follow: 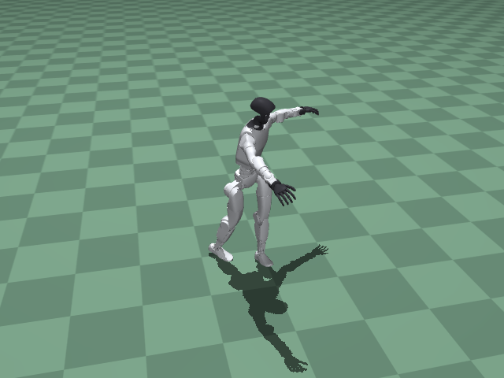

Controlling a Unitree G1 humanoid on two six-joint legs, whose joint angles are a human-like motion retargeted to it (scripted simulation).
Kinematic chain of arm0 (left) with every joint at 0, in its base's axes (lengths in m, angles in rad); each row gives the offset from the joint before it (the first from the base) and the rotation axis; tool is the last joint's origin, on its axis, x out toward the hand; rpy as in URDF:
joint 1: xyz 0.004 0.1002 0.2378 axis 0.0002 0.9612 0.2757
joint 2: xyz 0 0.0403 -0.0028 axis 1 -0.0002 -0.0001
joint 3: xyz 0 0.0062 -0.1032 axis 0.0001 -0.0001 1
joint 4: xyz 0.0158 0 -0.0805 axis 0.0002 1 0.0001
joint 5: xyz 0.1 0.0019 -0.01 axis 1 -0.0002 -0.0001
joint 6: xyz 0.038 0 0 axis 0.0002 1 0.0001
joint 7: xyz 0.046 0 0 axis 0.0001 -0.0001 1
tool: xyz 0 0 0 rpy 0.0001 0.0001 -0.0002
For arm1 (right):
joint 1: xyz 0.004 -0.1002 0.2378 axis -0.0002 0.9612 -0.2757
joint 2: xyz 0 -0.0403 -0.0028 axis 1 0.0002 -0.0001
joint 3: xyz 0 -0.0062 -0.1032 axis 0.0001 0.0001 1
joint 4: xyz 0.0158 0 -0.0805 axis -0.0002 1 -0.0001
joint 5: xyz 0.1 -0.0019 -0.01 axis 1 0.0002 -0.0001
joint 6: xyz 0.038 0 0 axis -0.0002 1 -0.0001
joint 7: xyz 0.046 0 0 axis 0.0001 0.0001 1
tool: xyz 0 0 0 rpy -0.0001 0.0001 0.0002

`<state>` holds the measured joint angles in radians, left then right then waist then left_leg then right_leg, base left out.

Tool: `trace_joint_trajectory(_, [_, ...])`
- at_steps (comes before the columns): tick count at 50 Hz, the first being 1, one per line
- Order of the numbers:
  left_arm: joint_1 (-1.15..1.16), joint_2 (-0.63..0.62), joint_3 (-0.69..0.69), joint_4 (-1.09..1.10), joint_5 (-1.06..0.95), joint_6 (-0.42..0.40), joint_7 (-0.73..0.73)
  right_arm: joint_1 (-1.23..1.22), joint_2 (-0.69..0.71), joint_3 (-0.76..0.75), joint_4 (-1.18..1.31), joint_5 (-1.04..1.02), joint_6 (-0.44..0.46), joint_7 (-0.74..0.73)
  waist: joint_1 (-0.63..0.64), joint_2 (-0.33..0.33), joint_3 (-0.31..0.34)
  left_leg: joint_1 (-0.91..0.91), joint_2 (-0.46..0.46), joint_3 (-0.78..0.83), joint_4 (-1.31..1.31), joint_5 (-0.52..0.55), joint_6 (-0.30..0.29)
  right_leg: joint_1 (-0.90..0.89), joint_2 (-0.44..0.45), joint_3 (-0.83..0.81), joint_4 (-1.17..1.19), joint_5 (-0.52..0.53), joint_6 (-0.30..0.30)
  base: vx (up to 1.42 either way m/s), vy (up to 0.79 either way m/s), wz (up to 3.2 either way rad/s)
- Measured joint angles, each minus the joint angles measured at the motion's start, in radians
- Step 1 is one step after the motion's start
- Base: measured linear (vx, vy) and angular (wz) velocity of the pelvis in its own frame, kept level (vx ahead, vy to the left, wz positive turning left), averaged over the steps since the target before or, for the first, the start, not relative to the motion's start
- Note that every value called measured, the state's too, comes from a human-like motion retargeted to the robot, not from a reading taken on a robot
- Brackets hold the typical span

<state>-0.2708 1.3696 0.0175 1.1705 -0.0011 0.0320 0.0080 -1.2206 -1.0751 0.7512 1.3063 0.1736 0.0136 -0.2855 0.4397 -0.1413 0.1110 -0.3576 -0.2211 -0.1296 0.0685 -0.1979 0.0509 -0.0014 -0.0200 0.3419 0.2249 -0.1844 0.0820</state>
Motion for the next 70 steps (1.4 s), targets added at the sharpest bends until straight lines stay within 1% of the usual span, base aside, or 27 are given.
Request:
trace_joint_trajectory(3, [0.003, -0.02, 0.03, -0.003, 0.013, -0.003, 0.011, -0.026, -0.096, 0.01, -0.049, -0.1, 0.01, 0.01, -0.065, 0.042, 0.015, -0.005, 0.023, 0.125, 0.107, -0.097, 0.025, -0.001, -0.077, -0.14, -0.08, -0.098, -0.02, -0.94, 0.42, 3.02])
trace_joint_trajectory(5, [0.014, 0.0, 0.088, 0.005, 0.039, 0.011, 0.041, -0.03, -0.147, -0.03, -0.093, -0.116, 0.013, 0.0, -0.108, 0.052, 0.029, -0.011, 0.084, 0.241, 0.229, -0.167, 0.05, -0.024, -0.137, -0.289, -0.098, -0.227, -0.024, -0.81, 0.42, 2.64])
trace_joint_trajectory(8, [0.066, 0.012, 0.206, -0.003, 0.076, 0.065, 0.096, 0.089, -0.164, -0.188, -0.128, -0.039, 0.02, -0.039, -0.154, 0.069, 0.031, 0.017, 0.206, 0.362, 0.355, -0.235, 0.05, -0.089, -0.19, -0.435, -0.047, -0.326, -0.016, -0.58, 0.43, 2.34])
trace_joint_trajectory(11, [0.136, -0.033, 0.253, -0.076, 0.092, 0.104, 0.122, 0.434, -0.096, -0.488, -0.119, 0.064, 0.035, -0.077, -0.221, 0.107, -0.021, 0.087, 0.275, 0.408, 0.334, -0.143, -0.042, -0.109, -0.241, -0.593, 0.023, -0.289, -0.001, -0.26, 0.51, 3.1])
trace_joint_trajectory(15, [0.072, -0.105, 0.107, -0.182, 0.133, 0.107, 0.109, 0.903, 0.093, -0.829, -0.011, 0.269, 0.039, -0.121, -0.346, 0.19, -0.105, 0.18, 0.361, 0.51, 0.265, 0.085, -0.162, -0.043, -0.301, -0.844, 0.158, -0.164, -0.041, 0.02, 0.58, 4.48])
trace_joint_trajectory(17, [-0.008, -0.117, 0.012, -0.226, 0.152, 0.102, 0.124, 1.07, 0.214, -0.931, 0.043, 0.358, 0.033, -0.128, -0.398, 0.219, -0.128, 0.228, 0.421, 0.594, 0.255, 0.143, -0.167, -0.035, -0.314, -0.834, 0.311, -0.165, -0.071, 0.17, 0.6, 4.75])
trace_joint_trajectory(19, [-0.094, -0.109, -0.058, -0.262, 0.163, 0.103, 0.153, 1.171, 0.327, -0.981, 0.072, 0.41, 0.034, -0.12, -0.441, 0.23, -0.121, 0.27, 0.453, 0.604, 0.247, 0.152, -0.163, -0.058, -0.304, -0.719, 0.511, -0.23, -0.076, 0.2, 0.58, 4.36])
trace_joint_trajectory(20, [-0.142, -0.099, -0.089, -0.276, 0.167, 0.106, 0.168, 1.205, 0.378, -0.993, 0.076, 0.426, 0.037, -0.112, -0.455, 0.227, -0.109, 0.288, 0.453, 0.572, 0.242, 0.129, -0.164, -0.077, -0.297, -0.646, 0.625, -0.275, -0.069, 0.18, 0.55, 3.77])
trace_joint_trajectory(22, [-0.234, -0.077, -0.119, -0.292, 0.186, 0.128, 0.173, 1.224, 0.436, -0.968, 0.06, 0.438, 0.049, -0.083, -0.462, 0.208, -0.063, 0.292, 0.409, 0.427, 0.277, -0.042, -0.14, -0.115, -0.295, -0.527, 0.855, -0.362, -0.054, 0.16, 0.49, 3.28])
trace_joint_trajectory(25, [-0.385, -0.072, -0.15, -0.297, 0.246, 0.194, 0.102, 1.197, 0.455, -0.881, 0.019, 0.431, 0.077, -0.02, -0.443, 0.17, 0.023, 0.181, 0.33, 0.239, 0.542, -0.312, 0.022, -0.164, -0.323, -0.412, 1.142, -0.483, -0.101, 0.09, 0.31, 2.79])
trace_joint_trajectory(27, [-0.436, -0.093, -0.166, -0.303, 0.256, 0.228, 0.07, 1.173, 0.432, -0.816, -0.022, 0.411, 0.077, -0.004, -0.395, 0.154, 0.061, 0.114, 0.282, 0.165, 0.672, -0.36, 0.099, -0.207, -0.306, -0.332, 1.235, -0.526, -0.153, 0.06, 0.12, 1.98])
trace_joint_trajectory(30, [-0.412, -0.126, -0.173, -0.31, 0.221, 0.247, 0.082, 1.116, 0.385, -0.774, -0.079, 0.343, 0.066, -0.023, -0.325, 0.114, 0.059, 0.119, 0.237, 0.125, 0.589, -0.279, 0.066, -0.265, -0.224, -0.216, 1.209, -0.522, -0.178, 0.06, -0.09, 1.5])
trace_joint_trajectory(32, [-0.321, -0.159, -0.142, -0.309, 0.203, 0.219, 0.095, 1.099, 0.347, -0.784, -0.108, 0.278, 0.05, -0.017, -0.332, 0.101, 0.022, 0.165, 0.22, 0.063, 0.409, -0.137, 0.025, -0.25, -0.149, -0.207, 1.062, -0.463, -0.156, 0.0, -0.26, 2.19])
trace_joint_trajectory(35, [-0.212, -0.231, -0.102, -0.286, 0.2, 0.171, 0.093, 1.097, 0.255, -0.8, -0.107, 0.239, 0.028, 0.002, -0.37, 0.12, -0.023, 0.233, 0.233, -0.047, 0.12, 0.132, -0.022, -0.176, -0.054, -0.262, 0.716, -0.288, -0.114, -0.13, -0.32, 2.86])
trace_joint_trajectory(37, [-0.202, -0.252, -0.118, -0.252, 0.204, 0.159, 0.085, 1.108, 0.174, -0.833, -0.075, 0.263, 0.027, 0.0, -0.39, 0.12, -0.045, 0.233, 0.264, 0.053, 0.044, 0.209, -0.048, -0.124, -0.042, -0.319, 0.485, -0.17, -0.087, -0.24, -0.33, 3.04])
trace_joint_trajectory(40, [-0.252, -0.234, -0.204, -0.158, 0.213, 0.16, 0.087, 1.124, 0.008, -0.925, -0.008, 0.338, 0.035, -0.012, -0.419, 0.097, -0.059, 0.203, 0.289, 0.249, 0.114, 0.144, -0.017, -0.075, -0.083, -0.411, 0.32, -0.131, -0.061, -0.36, -0.32, 3.03])
trace_joint_trajectory(45, [-0.486, -0.148, -0.394, 0.174, 0.238, 0.221, 0.037, 1.116, -0.289, -1.1, 0.025, 0.383, 0.058, -0.003, -0.472, 0.056, -0.007, 0.004, 0.323, 0.211, 0.817, -0.215, 0.03, -0.127, -0.158, -0.563, 0.421, -0.269, -0.048, -0.48, -0.22, 2.18])
trace_joint_trajectory(47, [-0.541, -0.113, -0.4, 0.291, 0.223, 0.256, 0.005, 1.098, -0.35, -1.136, 0.0, 0.355, 0.068, -0.001, -0.48, 0.04, -0.017, -0.013, 0.328, 0.184, 0.991, -0.282, 0.04, -0.171, -0.165, -0.591, 0.407, -0.245, -0.035, -0.54, -0.15, 0.92])
trace_joint_trajectory(50, [-0.521, -0.078, -0.382, 0.361, 0.162, 0.252, 0.001, 1.104, -0.357, -1.159, -0.048, 0.303, 0.065, -0.012, -0.47, -0.004, -0.055, 0.071, 0.258, 0.149, 1.02, -0.275, 0.029, -0.198, -0.168, -0.593, 0.253, -0.072, -0.014, -0.63, -0.08, 0.29])
trace_joint_trajectory(52, [-0.442, -0.084, -0.364, 0.356, 0.121, 0.207, 0.01, 1.137, -0.325, -1.151, -0.064, 0.27, 0.056, -0.008, -0.445, -0.037, -0.083, 0.177, 0.159, 0.112, 0.909, -0.219, -0.008, -0.18, -0.164, -0.557, 0.083, 0.114, 0.006, -0.72, -0.01, -0.13])
trace_joint_trajectory(55, [-0.31, -0.098, -0.336, 0.346, 0.066, 0.136, -0.017, 1.162, -0.289, -1.091, -0.047, 0.227, 0.052, 0.034, -0.402, -0.067, -0.122, 0.32, 0.021, 0.039, 0.697, -0.055, -0.053, -0.16, -0.128, -0.333, -0.123, 0.335, 0.036, -0.83, -0.01, -0.31])
trace_joint_trajectory(57, [-0.257, -0.084, -0.305, 0.348, 0.044, 0.129, -0.069, 1.116, -0.292, -1.026, -0.015, 0.211, 0.061, 0.073, -0.382, -0.05, -0.123, 0.375, 0.029, 0.069, 0.582, -0.009, -0.024, -0.154, -0.087, -0.203, -0.098, 0.289, 0.022, -0.95, -0.03, -0.21])
trace_joint_trajectory(58, [-0.244, -0.071, -0.287, 0.347, 0.038, 0.136, -0.092, 1.082, -0.303, -0.997, -0.002, 0.207, 0.066, 0.089, -0.38, -0.028, -0.112, 0.394, 0.064, 0.116, 0.537, -0.045, 0.008, -0.15, -0.067, -0.196, -0.036, 0.221, 0.008, -1.0, -0.01, 0.21])
trace_joint_trajectory(62, [-0.267, -0.005, -0.22, 0.326, 0.058, 0.194, -0.115, 0.925, -0.406, -0.94, 0.008, 0.208, 0.09, 0.114, -0.437, 0.074, -0.011, 0.373, 0.185, 0.195, 0.515, -0.345, 0.119, -0.202, -0.069, -0.364, 0.578, -0.129, -0.018, -1.01, 0.06, 1.09])
trace_joint_trajectory(64, [-0.297, 0.018, -0.211, 0.301, 0.081, 0.217, -0.096, 0.886, -0.444, -0.93, 0.002, 0.226, 0.091, 0.087, -0.446, 0.086, -0.002, 0.253, 0.187, 0.161, 0.617, -0.408, 0.144, -0.218, -0.089, -0.388, 0.841, -0.231, -0.037, -0.99, 0.05, 0.97])
trace_joint_trajectory(67, [-0.337, 0.011, -0.209, 0.268, 0.126, 0.222, -0.051, 0.864, -0.43, -0.907, 0.016, 0.243, 0.084, 0.024, -0.356, 0.064, -0.056, 0.098, 0.197, 0.199, 0.634, -0.331, 0.112, -0.202, -0.09, -0.355, 0.996, -0.289, -0.05, -0.97, 0.02, -0.58])
trace_joint_trajectory(70, [-0.332, -0.043, -0.215, 0.281, 0.153, 0.194, -0.003, 0.866, -0.349, -0.881, 0.038, 0.229, 0.08, -0.011, -0.203, 0.029, -0.125, 0.107, 0.228, 0.265, 0.349, -0.106, 0.045, -0.128, -0.08, -0.315, 0.884, -0.221, -0.021, -1.01, -0.08, -1.68])
